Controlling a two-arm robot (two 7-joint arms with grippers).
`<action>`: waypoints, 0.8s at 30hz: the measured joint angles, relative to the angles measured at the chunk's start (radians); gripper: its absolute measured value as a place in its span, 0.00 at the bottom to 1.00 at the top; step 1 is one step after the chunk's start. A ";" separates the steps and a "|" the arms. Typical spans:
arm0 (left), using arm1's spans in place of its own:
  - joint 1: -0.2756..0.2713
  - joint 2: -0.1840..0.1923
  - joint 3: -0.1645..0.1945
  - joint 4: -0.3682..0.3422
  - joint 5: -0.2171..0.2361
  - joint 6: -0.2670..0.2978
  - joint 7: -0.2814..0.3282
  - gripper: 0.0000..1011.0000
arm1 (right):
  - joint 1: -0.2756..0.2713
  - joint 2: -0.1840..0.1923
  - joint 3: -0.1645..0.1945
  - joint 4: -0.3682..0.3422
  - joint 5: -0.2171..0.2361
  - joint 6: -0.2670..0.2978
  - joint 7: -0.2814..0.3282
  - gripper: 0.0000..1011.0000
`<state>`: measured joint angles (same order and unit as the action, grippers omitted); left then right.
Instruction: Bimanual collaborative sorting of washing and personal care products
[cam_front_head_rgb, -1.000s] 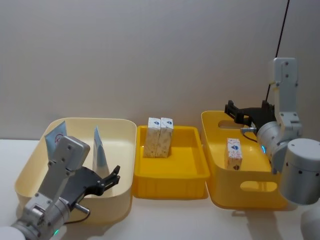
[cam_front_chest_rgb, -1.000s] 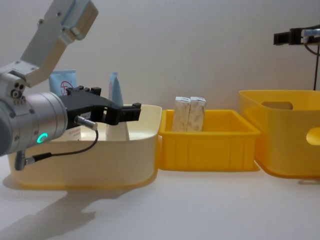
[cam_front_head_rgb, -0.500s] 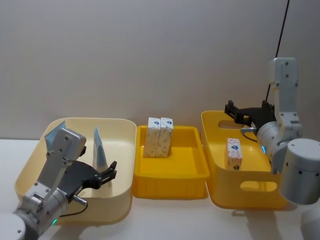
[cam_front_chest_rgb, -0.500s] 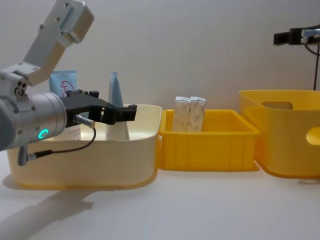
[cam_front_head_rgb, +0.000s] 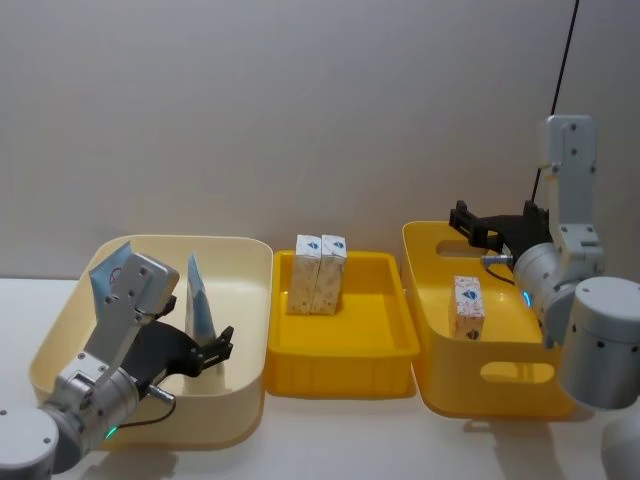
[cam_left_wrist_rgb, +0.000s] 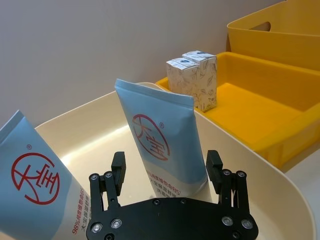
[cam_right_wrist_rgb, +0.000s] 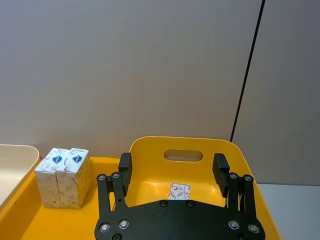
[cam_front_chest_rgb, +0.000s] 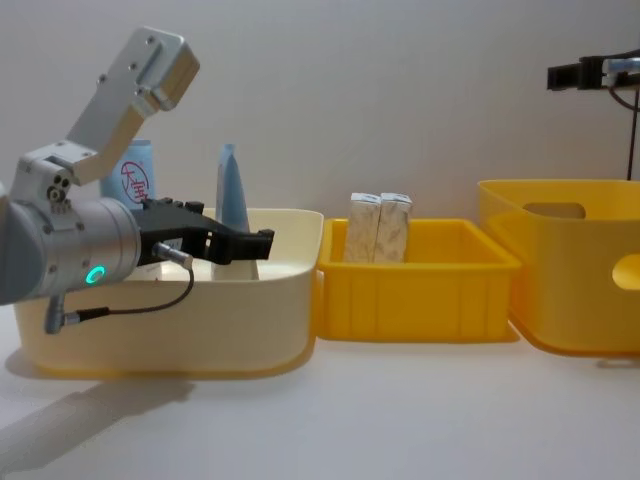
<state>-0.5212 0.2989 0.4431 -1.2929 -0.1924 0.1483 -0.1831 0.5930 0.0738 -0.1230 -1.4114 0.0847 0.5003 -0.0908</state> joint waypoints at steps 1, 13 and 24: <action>-0.003 -0.001 0.001 0.006 0.000 -0.001 -0.003 0.99 | 0.000 0.000 0.000 0.000 0.000 0.000 0.000 0.99; -0.033 -0.010 0.006 0.056 0.005 -0.009 -0.028 0.94 | 0.000 0.000 0.000 0.000 0.000 0.000 0.000 0.99; -0.044 -0.014 0.008 0.076 0.007 -0.011 -0.037 0.65 | 0.000 0.000 0.000 0.000 0.000 0.000 0.000 0.99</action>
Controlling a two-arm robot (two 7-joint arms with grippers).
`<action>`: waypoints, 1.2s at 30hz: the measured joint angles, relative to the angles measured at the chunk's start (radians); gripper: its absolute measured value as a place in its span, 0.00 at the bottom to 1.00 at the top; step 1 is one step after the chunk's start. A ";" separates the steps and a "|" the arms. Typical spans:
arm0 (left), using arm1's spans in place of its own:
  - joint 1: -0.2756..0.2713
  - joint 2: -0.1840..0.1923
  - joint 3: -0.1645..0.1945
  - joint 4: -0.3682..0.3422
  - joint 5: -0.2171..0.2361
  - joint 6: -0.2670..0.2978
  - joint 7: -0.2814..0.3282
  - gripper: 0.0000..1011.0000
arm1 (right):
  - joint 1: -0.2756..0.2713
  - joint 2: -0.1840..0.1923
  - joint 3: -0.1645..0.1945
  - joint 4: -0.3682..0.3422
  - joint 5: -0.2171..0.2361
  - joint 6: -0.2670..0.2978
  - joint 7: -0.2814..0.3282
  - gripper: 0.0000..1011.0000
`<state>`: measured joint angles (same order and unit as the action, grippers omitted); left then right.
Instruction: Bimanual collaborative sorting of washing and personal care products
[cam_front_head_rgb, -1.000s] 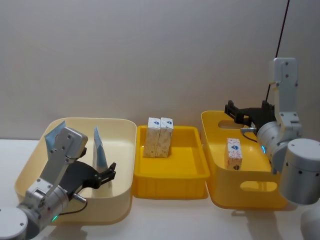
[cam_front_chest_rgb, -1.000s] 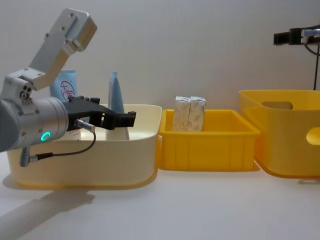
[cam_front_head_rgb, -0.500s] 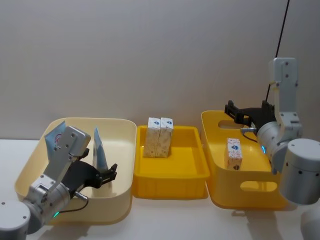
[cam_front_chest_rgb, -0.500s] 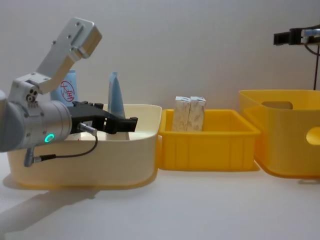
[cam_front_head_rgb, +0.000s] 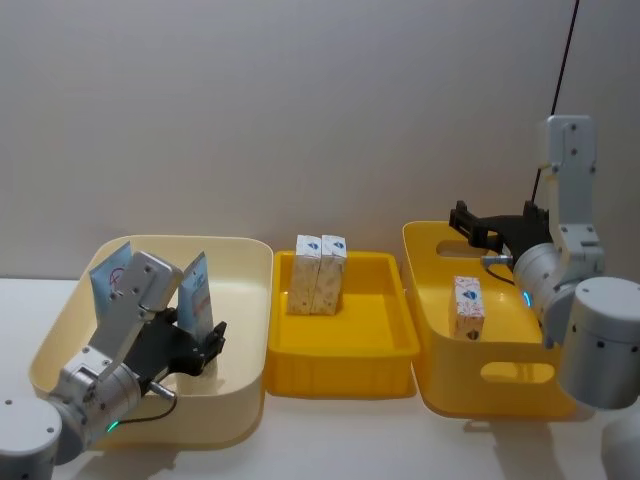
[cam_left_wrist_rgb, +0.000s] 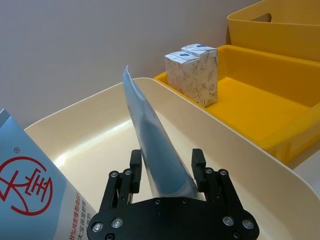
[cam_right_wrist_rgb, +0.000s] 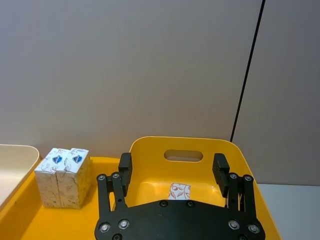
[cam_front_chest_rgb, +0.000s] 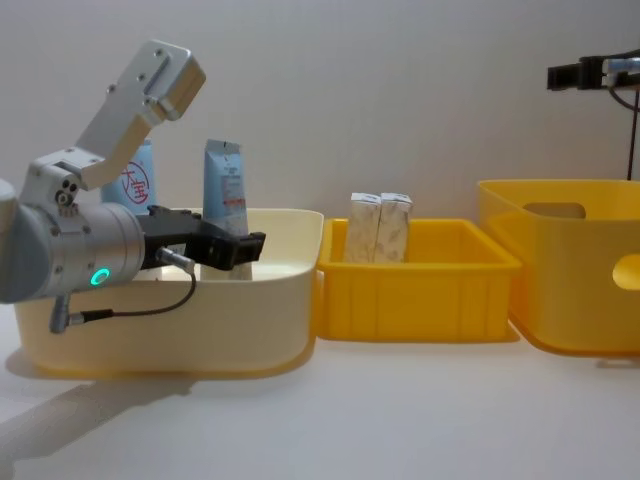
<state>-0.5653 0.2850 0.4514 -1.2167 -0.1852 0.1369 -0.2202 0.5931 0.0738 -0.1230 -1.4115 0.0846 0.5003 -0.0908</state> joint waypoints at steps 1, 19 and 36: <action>-0.001 0.000 0.000 0.001 0.000 0.000 -0.001 0.61 | 0.000 0.000 0.000 0.000 0.000 0.000 0.000 0.99; -0.006 -0.002 0.001 0.010 0.001 -0.002 -0.005 0.34 | 0.000 0.000 0.000 0.000 0.000 0.000 0.000 0.99; -0.008 -0.002 0.001 0.012 0.001 -0.002 -0.006 0.32 | 0.000 0.000 0.000 0.000 0.000 0.000 0.000 0.99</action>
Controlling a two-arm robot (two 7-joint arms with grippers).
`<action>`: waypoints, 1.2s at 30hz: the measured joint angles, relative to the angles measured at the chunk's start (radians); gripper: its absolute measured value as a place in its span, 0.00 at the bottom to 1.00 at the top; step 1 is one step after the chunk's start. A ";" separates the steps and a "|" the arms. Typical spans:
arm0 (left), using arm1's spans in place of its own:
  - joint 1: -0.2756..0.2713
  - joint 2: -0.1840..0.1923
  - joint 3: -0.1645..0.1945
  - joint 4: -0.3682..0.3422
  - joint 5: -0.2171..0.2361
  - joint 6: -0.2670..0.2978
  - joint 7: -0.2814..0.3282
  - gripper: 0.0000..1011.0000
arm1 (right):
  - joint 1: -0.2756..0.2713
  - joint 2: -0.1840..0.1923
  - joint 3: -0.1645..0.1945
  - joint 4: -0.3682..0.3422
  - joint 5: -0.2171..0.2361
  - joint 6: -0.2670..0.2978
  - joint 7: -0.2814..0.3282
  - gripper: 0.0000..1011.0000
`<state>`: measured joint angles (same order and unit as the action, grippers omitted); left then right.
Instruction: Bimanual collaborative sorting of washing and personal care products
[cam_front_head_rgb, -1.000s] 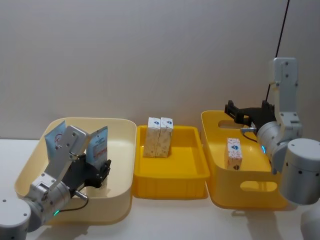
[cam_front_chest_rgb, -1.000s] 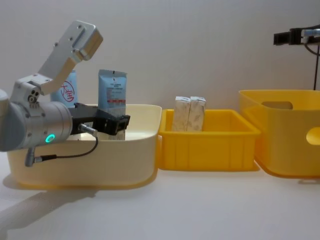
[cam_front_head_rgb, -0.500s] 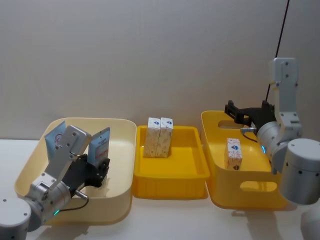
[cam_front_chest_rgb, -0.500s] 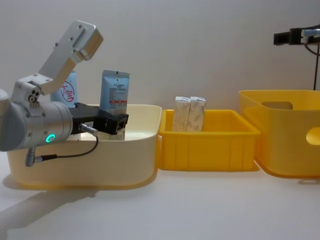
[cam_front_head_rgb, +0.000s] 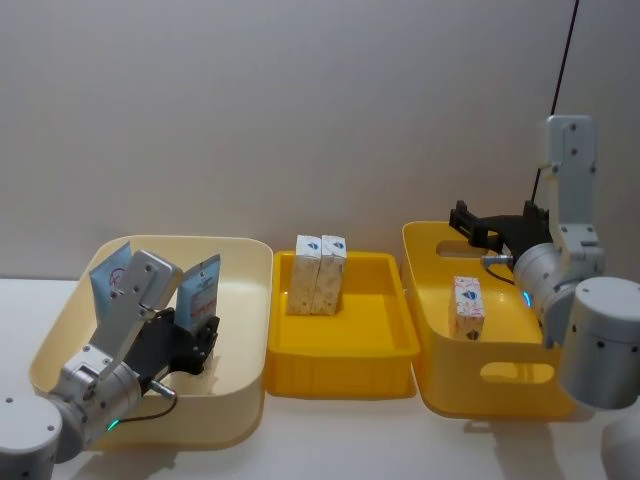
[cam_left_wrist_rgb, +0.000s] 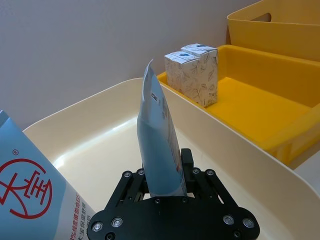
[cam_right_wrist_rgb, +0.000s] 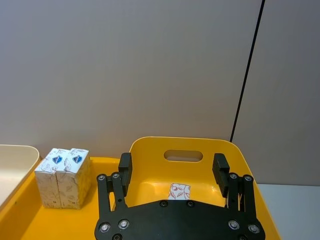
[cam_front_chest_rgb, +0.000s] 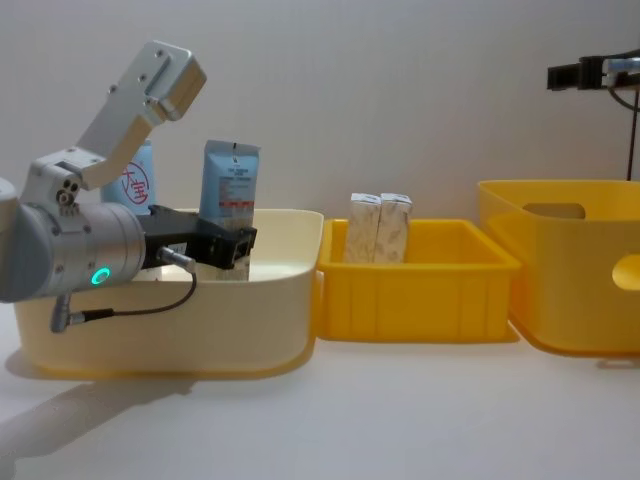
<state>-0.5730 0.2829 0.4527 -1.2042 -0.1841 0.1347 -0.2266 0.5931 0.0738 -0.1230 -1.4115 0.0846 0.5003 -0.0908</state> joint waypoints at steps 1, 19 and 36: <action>0.000 0.000 0.000 0.000 0.000 0.000 0.000 0.32 | 0.000 0.000 0.000 0.000 0.000 0.000 0.000 0.99; 0.000 0.000 0.000 0.000 0.000 0.000 0.000 0.32 | 0.000 0.000 0.000 0.000 0.000 0.000 0.000 0.99; 0.000 0.000 0.000 0.000 0.000 0.001 0.000 0.32 | 0.000 0.000 0.000 0.000 0.000 0.000 0.000 0.99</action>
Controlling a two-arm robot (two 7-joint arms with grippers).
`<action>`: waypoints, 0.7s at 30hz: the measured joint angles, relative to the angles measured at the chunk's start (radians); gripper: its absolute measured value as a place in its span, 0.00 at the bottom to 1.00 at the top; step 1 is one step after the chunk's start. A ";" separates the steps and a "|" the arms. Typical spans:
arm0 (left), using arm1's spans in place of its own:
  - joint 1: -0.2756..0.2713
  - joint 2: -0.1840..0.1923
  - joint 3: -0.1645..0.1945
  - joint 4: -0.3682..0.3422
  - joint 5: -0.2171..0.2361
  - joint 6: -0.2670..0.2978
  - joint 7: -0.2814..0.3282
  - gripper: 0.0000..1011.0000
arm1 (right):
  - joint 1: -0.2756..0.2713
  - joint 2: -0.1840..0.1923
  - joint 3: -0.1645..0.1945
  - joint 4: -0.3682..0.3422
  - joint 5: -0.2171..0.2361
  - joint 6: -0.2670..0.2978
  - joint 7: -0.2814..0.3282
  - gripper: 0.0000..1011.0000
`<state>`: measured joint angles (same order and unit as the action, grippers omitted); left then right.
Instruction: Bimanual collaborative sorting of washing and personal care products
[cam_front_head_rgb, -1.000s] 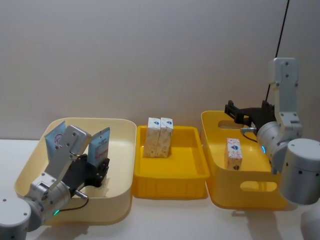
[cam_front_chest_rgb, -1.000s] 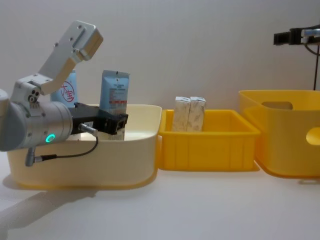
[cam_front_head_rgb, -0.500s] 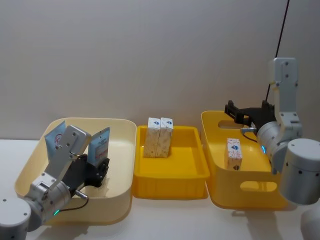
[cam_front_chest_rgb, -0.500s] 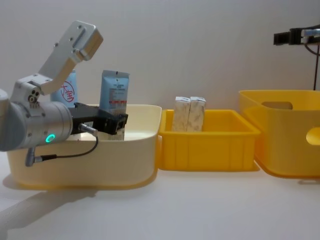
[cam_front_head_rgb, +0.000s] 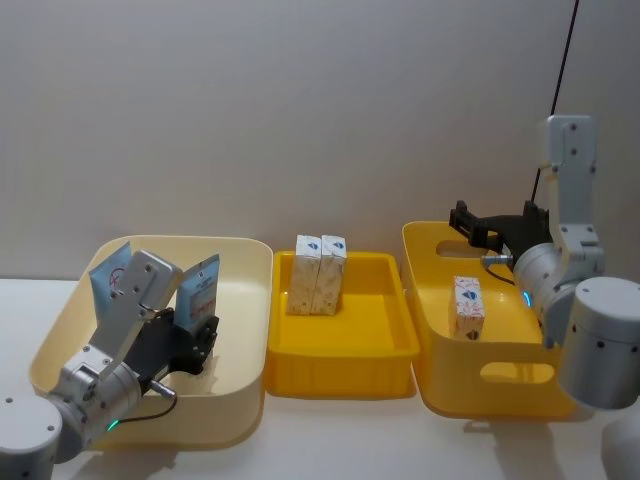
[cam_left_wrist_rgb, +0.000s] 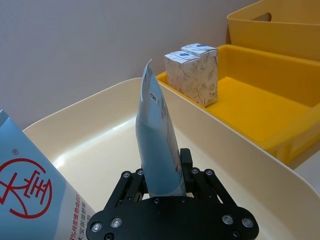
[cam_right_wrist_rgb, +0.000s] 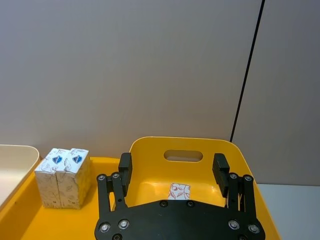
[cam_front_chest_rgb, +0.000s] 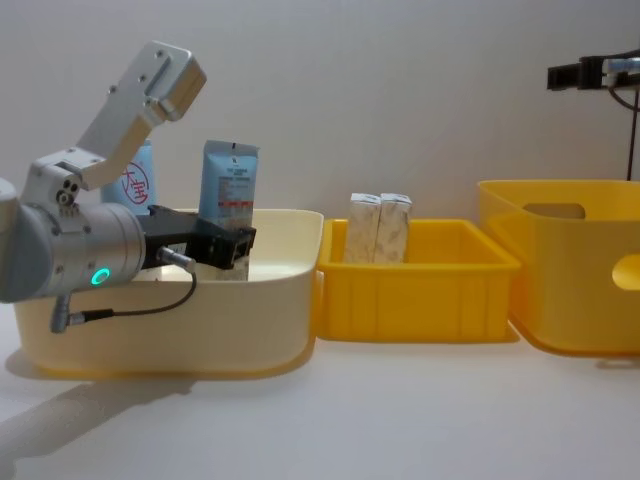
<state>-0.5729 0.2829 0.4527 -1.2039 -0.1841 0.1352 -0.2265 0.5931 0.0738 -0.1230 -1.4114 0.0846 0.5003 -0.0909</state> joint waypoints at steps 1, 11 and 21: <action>0.000 0.000 0.000 0.000 0.000 0.000 0.000 0.32 | 0.000 0.000 0.000 0.000 0.000 0.000 0.000 0.99; 0.000 0.000 0.000 0.000 0.000 0.000 0.000 0.32 | 0.000 0.000 0.000 0.000 0.000 0.000 0.000 0.99; -0.003 0.000 0.001 -0.004 0.009 -0.011 -0.007 0.32 | 0.000 0.000 0.000 0.000 0.000 0.000 0.000 0.99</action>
<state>-0.5756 0.2832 0.4541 -1.2076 -0.1748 0.1241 -0.2336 0.5931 0.0738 -0.1229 -1.4115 0.0846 0.5003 -0.0909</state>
